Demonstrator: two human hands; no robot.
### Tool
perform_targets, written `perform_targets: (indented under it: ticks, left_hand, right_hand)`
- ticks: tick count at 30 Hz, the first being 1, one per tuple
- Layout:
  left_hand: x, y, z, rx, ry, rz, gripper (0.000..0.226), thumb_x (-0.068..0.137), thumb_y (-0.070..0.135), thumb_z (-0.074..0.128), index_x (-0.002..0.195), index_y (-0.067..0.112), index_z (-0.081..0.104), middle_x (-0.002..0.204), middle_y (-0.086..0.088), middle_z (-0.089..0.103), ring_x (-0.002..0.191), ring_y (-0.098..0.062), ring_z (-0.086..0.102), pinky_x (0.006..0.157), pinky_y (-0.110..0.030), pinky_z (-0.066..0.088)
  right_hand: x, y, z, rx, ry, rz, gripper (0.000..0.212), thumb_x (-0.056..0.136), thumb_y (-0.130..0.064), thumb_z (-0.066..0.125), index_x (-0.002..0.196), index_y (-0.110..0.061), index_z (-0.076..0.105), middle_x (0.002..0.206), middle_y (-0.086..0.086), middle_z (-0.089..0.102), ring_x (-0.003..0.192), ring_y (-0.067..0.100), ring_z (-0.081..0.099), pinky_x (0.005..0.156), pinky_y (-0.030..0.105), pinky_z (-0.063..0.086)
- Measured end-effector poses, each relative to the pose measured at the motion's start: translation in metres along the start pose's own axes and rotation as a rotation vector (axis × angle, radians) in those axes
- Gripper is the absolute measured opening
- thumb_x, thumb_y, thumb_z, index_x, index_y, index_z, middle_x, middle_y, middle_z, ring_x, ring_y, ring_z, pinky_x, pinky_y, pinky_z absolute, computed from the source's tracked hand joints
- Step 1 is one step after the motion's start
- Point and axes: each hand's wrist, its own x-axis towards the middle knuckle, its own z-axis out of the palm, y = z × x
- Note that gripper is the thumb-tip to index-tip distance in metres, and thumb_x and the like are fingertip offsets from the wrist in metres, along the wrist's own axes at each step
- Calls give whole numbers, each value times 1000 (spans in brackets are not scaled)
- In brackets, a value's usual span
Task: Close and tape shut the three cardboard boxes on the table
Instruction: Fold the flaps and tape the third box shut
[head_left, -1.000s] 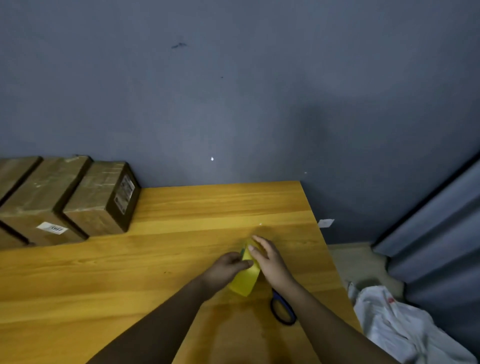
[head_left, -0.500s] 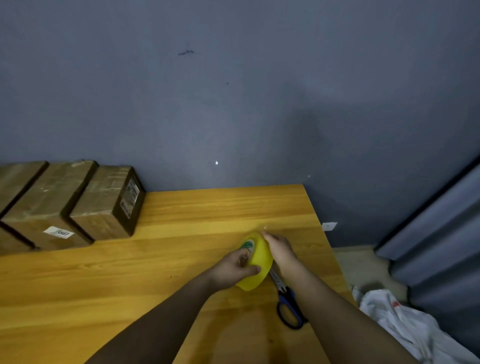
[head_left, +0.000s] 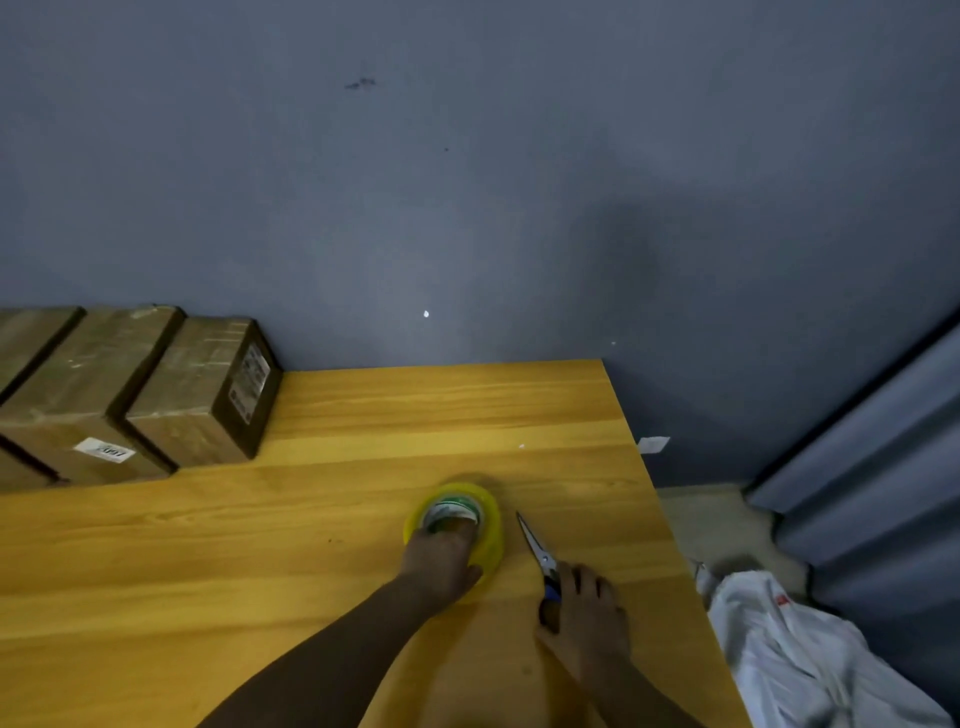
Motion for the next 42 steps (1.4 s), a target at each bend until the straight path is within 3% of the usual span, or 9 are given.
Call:
perform_targets:
  ticks: [3, 7, 11, 21, 32, 42]
  left_hand:
    - [-4, 3, 3, 67, -18, 12, 55, 98, 39, 45, 143, 11, 30, 127, -12, 58, 114, -30, 56, 94, -36, 41]
    - [-7, 4, 1, 150, -36, 14, 58, 98, 38, 44, 146, 11, 25, 128, -13, 58, 116, -32, 55, 98, -35, 39]
    - [-9, -7, 0, 194, -27, -28, 56, 98, 38, 44, 145, 13, 27, 127, -12, 59, 117, -30, 55, 102, -35, 35]
    - [-6, -109, -20, 159, 5, -200, 50, 98, 40, 44, 141, 17, 34, 127, -7, 60, 117, -25, 56, 97, -32, 40]
    - [20, -253, -43, 229, 13, -80, 44, 95, 20, 48, 138, 15, 40, 115, -10, 65, 109, -29, 58, 108, -38, 31]
    - [53, -287, -28, 242, 27, -32, 49, 93, 18, 49, 140, 14, 38, 119, -12, 64, 112, -28, 58, 111, -38, 27]
  right_hand:
    - [4, 5, -6, 15, 15, -21, 81, 83, -59, 57, 145, -22, 22, 142, 2, 30, 130, 24, 32, 98, 32, 43]
    - [12, -2, -21, 48, -17, 28, 88, 79, -68, 55, 145, -18, 24, 144, 4, 29, 130, 26, 32, 99, 31, 38]
    - [21, -20, -35, 165, 33, -17, 81, 79, -63, 60, 141, -19, 30, 142, 2, 31, 131, 24, 30, 98, 31, 40]
    - [53, -136, -80, 223, 99, -99, 78, 79, -61, 64, 138, -22, 31, 139, 2, 33, 129, 25, 33, 94, 34, 44]
    - [106, -277, -92, 197, 104, -30, 79, 83, -63, 57, 140, -17, 30, 141, 6, 33, 128, 30, 37, 96, 34, 42]
    - [144, -312, -81, 143, 93, 7, 72, 85, -59, 55, 135, -15, 29, 137, 5, 32, 126, 28, 33, 87, 32, 46]
